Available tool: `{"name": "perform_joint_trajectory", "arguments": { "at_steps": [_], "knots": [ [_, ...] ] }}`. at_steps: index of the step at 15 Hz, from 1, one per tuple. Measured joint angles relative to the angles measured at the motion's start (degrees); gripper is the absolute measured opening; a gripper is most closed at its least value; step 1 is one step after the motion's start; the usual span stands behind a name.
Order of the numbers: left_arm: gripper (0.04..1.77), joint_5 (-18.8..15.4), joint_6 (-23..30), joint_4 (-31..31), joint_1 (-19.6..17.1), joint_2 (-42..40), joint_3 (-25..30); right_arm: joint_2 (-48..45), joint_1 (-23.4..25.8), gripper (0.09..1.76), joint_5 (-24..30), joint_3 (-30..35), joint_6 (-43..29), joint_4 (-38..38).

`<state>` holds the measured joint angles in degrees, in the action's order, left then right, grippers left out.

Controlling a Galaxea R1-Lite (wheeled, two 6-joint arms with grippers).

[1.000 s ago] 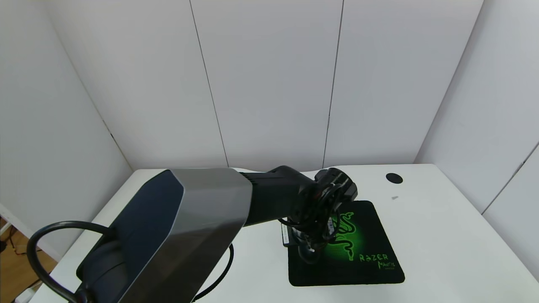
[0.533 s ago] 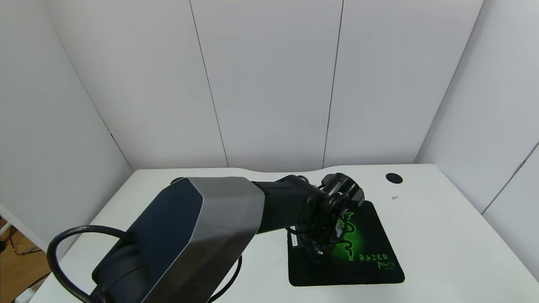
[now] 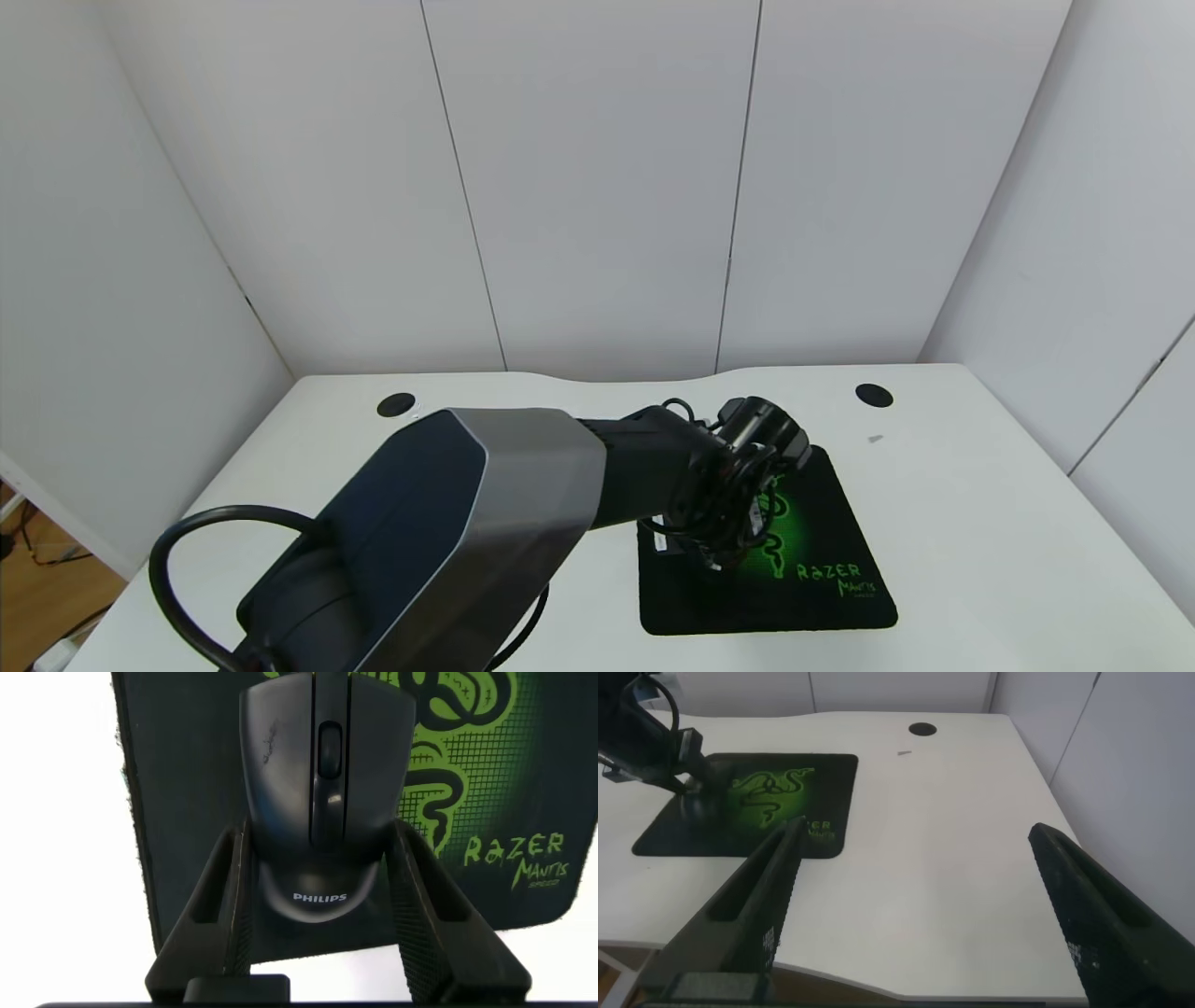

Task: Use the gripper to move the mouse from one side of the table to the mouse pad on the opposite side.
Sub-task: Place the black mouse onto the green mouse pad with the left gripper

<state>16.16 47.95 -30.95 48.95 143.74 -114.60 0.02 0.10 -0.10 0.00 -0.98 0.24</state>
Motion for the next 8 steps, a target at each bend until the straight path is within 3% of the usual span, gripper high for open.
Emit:
{"name": "perform_joint_trajectory", "arguments": {
  "at_steps": [8],
  "knots": [
    [0.89,0.80,-0.90,0.93,-0.09,1.50,0.00,0.00,0.00,1.71,0.00,0.00,0.00,-0.02]
  ]
}}
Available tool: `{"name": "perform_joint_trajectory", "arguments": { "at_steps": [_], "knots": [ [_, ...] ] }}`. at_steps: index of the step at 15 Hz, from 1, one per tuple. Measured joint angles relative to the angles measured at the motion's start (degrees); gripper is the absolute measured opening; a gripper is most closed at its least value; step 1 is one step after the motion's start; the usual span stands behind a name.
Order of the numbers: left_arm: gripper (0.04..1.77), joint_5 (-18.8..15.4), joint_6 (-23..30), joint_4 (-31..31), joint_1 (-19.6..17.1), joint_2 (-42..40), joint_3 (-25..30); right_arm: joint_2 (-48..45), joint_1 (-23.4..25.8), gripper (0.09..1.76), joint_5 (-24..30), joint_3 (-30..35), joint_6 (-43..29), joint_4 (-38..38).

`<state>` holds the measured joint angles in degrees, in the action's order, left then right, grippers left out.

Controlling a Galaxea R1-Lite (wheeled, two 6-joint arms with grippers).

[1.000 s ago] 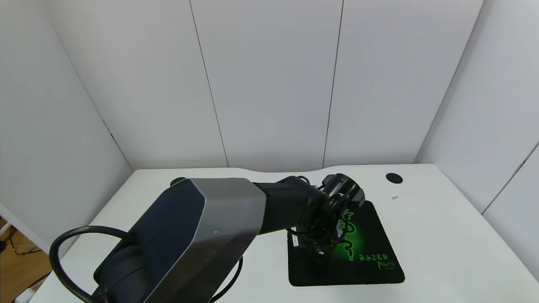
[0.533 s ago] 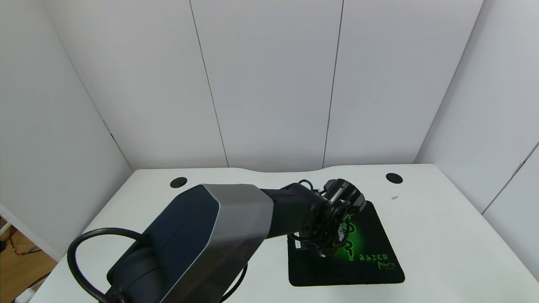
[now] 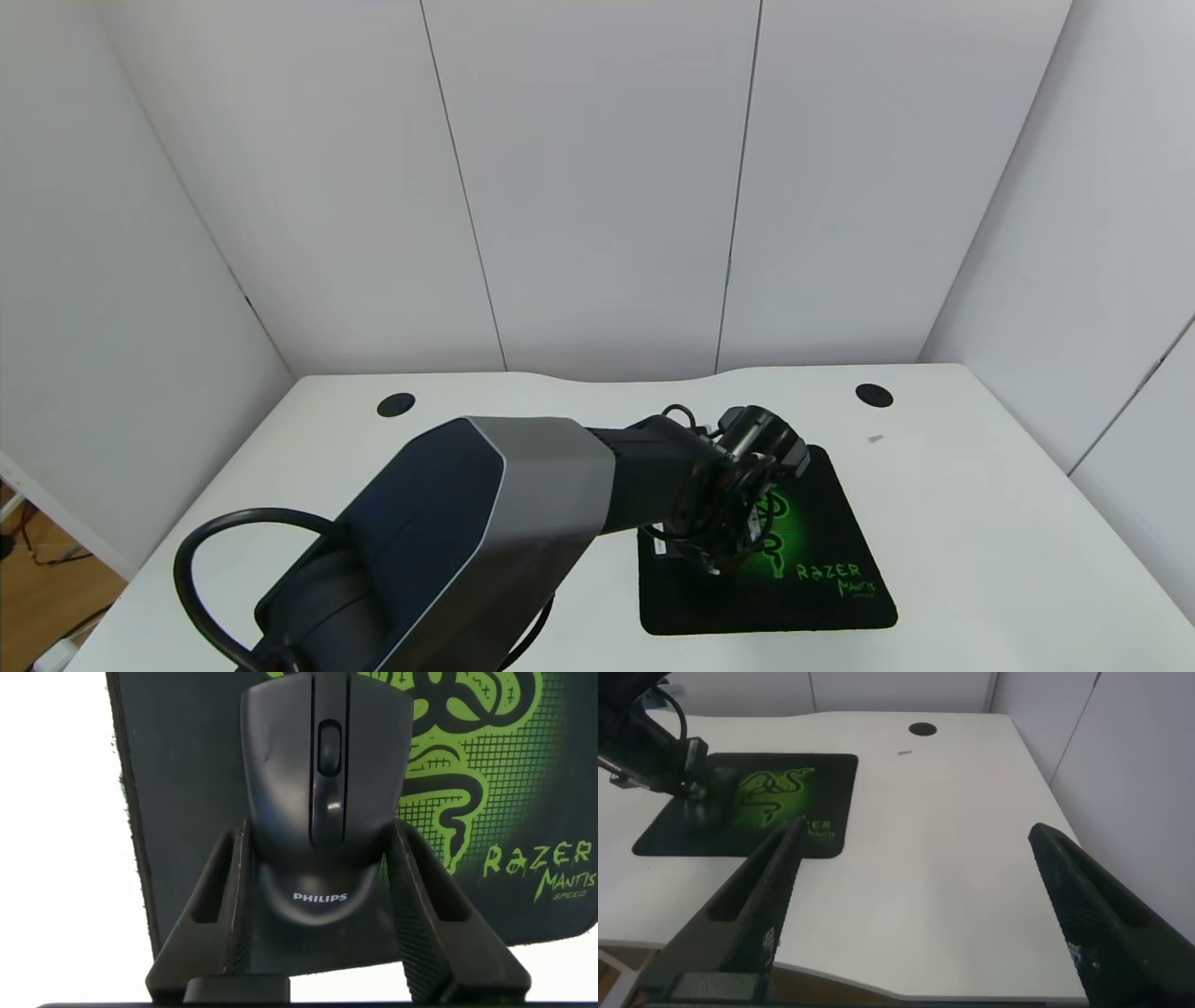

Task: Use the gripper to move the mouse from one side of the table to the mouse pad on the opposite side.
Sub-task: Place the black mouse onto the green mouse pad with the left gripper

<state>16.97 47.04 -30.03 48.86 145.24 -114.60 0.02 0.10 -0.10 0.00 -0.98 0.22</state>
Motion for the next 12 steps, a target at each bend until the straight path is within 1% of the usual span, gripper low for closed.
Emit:
{"name": "perform_joint_trajectory", "arguments": {
  "at_steps": [7,9,12],
  "knots": [
    [0.88,1.88,-0.62,1.54,0.00,1.15,0.00,0.00,0.00,1.71,0.00,0.00,0.00,0.02],
    [0.88,3.11,-1.21,1.87,0.01,1.45,0.00,0.00,0.00,1.71,0.02,0.00,0.00,0.02],
    [0.88,3.36,-1.32,2.30,0.01,1.82,-0.02,0.00,0.00,1.71,0.00,0.00,0.02,0.02]
  ]
}}
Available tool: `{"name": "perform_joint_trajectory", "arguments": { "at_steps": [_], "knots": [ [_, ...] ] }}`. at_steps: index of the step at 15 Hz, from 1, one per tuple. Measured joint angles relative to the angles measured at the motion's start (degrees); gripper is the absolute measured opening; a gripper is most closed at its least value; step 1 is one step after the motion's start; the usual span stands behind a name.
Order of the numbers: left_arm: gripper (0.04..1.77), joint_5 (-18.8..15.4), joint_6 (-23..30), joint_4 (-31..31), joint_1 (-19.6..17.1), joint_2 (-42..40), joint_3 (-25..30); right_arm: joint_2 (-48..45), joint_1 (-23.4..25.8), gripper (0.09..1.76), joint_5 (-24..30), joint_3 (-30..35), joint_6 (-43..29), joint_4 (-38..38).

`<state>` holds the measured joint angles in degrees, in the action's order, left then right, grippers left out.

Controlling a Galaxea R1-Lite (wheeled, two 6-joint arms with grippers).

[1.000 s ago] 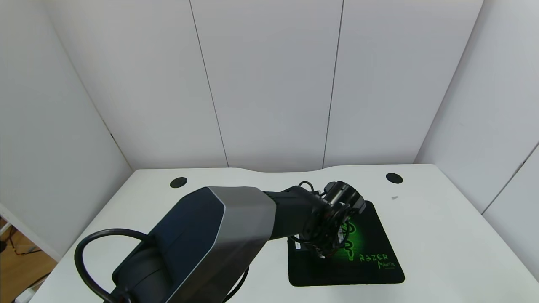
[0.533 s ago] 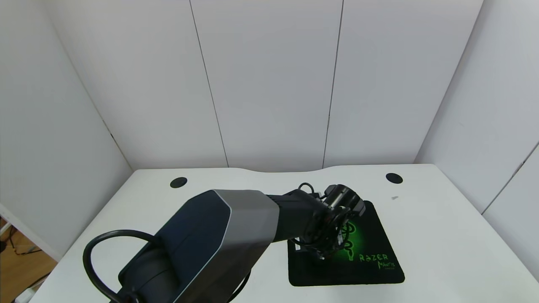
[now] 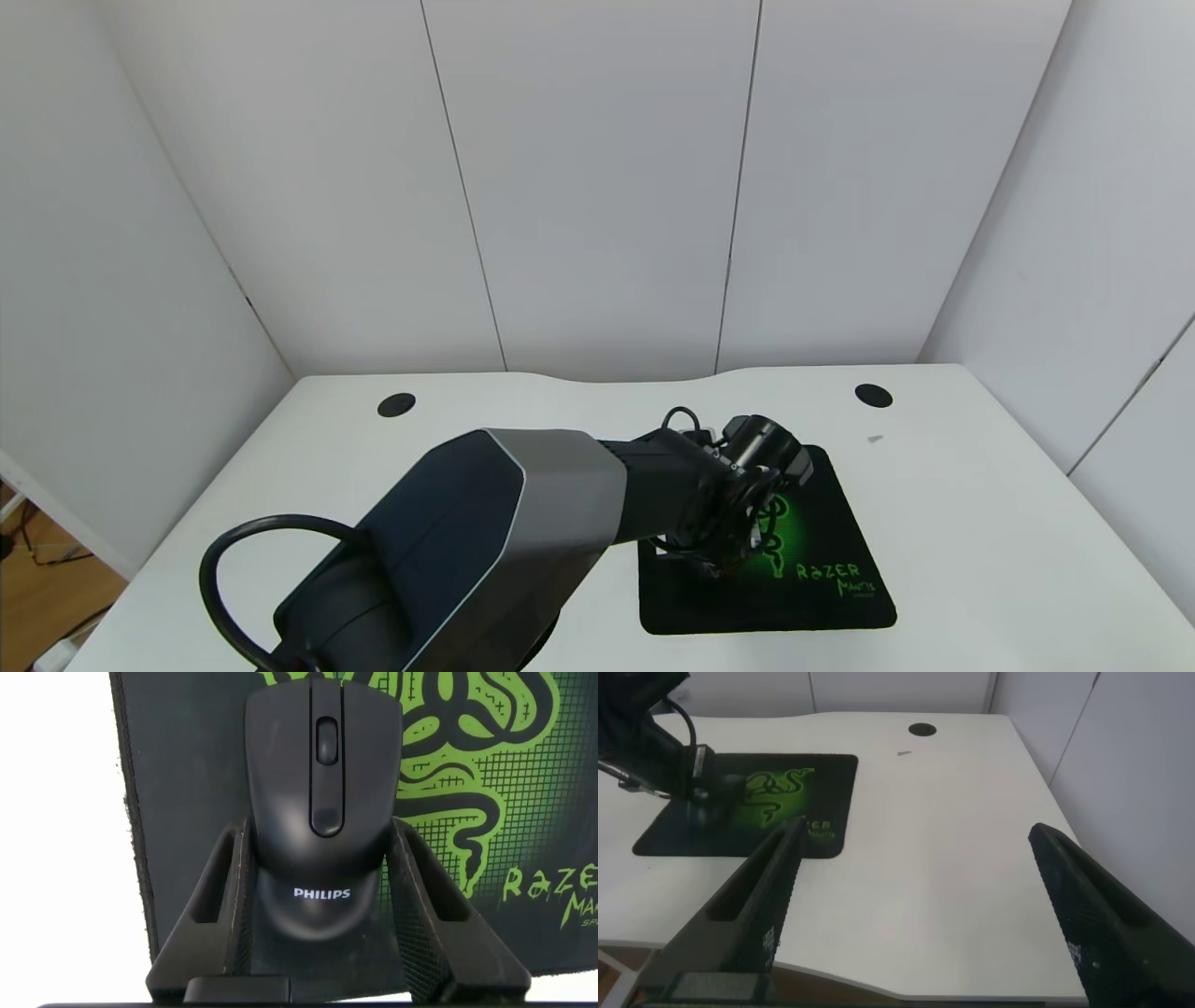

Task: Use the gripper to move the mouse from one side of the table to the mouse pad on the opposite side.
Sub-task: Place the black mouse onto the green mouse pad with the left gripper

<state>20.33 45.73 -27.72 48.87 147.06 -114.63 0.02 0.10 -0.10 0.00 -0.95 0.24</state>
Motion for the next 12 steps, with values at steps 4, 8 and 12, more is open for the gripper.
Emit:
{"name": "perform_joint_trajectory", "arguments": {
  "at_steps": [4,8,12],
  "knots": [
    [0.88,0.09,0.00,0.05,0.00,0.18,0.00,0.00,-0.02,1.71,0.00,0.00,0.00,0.00],
    [1.19,0.00,-0.38,-0.27,0.13,0.33,0.05,0.00,0.00,1.71,-0.01,0.00,-0.02,-0.02],
    [1.40,0.05,-0.49,-0.13,0.40,0.33,0.02,0.00,0.00,1.71,0.00,0.00,-0.02,0.00]
  ]
}}
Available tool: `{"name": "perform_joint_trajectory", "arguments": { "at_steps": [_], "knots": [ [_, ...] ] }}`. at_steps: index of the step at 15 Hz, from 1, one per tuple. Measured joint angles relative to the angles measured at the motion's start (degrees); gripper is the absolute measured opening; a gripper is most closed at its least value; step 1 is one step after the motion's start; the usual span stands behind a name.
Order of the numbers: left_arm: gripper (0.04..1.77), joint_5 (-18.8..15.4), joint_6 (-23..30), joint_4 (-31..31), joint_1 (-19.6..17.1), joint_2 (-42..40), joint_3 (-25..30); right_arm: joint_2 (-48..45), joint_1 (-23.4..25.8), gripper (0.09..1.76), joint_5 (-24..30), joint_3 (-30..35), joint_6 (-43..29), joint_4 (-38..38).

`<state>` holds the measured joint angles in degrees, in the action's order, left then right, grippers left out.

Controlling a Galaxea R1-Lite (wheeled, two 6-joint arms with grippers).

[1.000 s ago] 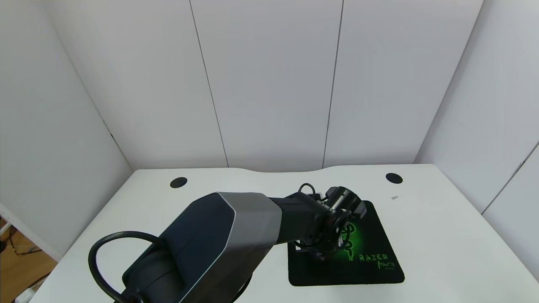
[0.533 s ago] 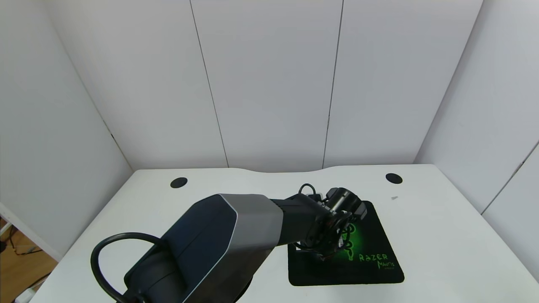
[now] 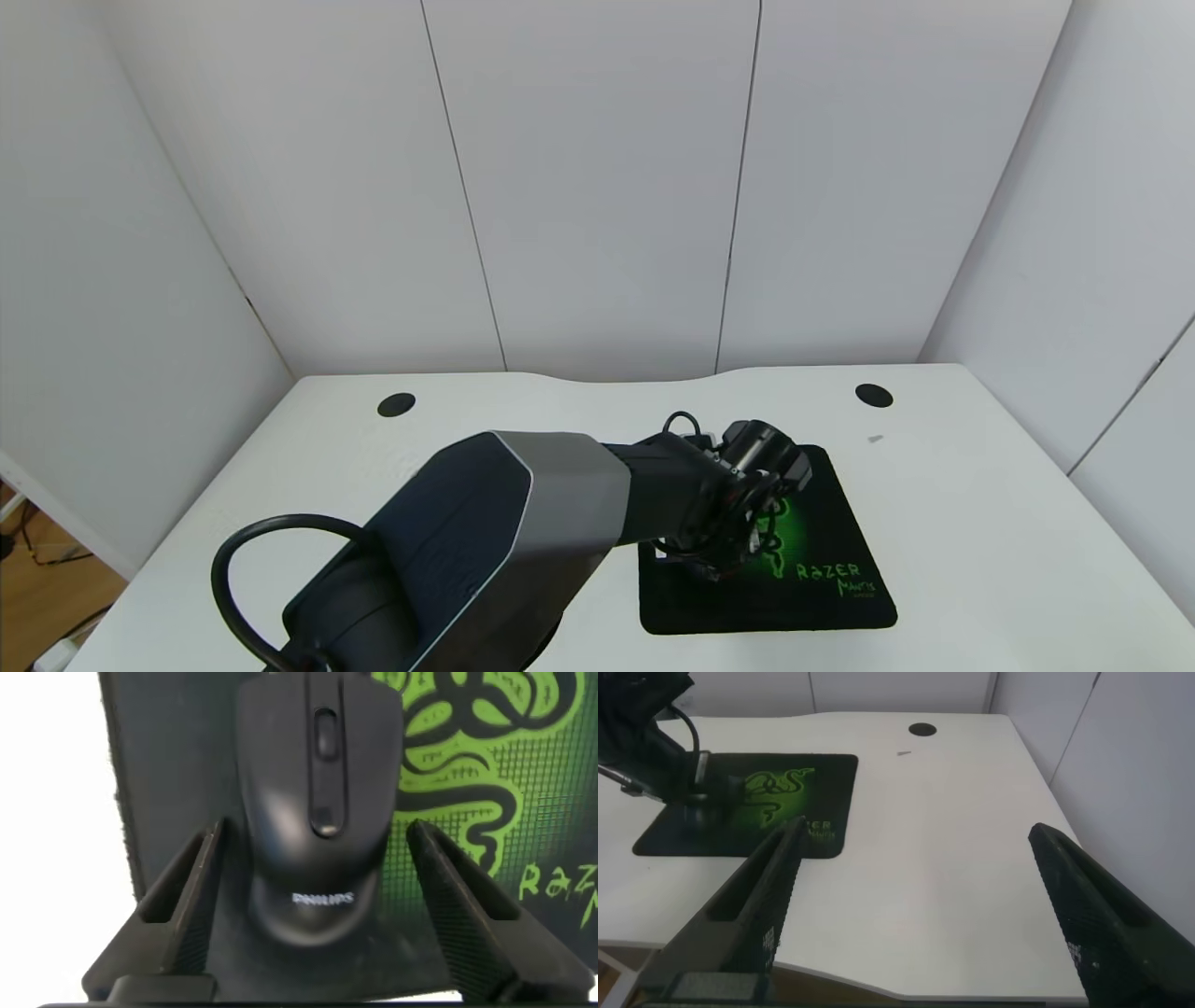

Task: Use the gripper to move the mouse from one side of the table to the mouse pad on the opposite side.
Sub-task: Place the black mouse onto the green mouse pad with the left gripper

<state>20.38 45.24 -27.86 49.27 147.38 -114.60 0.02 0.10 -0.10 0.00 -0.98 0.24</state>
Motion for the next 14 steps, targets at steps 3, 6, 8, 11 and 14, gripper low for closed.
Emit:
{"name": "perform_joint_trajectory", "arguments": {
  "at_steps": [3,6,8,11,14],
  "knots": [
    [1.50,0.46,-0.24,-0.04,0.09,-0.50,0.00,-0.02,0.00,1.71,0.00,0.00,0.00,-0.02],
    [1.57,1.71,-1.62,-0.46,-0.13,-2.10,0.00,0.00,0.00,1.71,0.00,0.00,0.00,0.00],
    [1.60,1.76,-2.84,-0.96,-0.29,-4.00,0.00,0.00,0.00,1.71,-0.01,0.00,0.00,0.00],
    [1.64,1.76,-5.47,-3.51,-0.99,-7.58,0.50,0.00,0.00,1.71,0.00,0.00,0.02,0.00],
    [1.66,1.48,-6.55,-6.85,-2.73,-11.23,1.46,0.00,-0.02,1.71,0.00,0.00,0.00,-0.02]
  ]
}}
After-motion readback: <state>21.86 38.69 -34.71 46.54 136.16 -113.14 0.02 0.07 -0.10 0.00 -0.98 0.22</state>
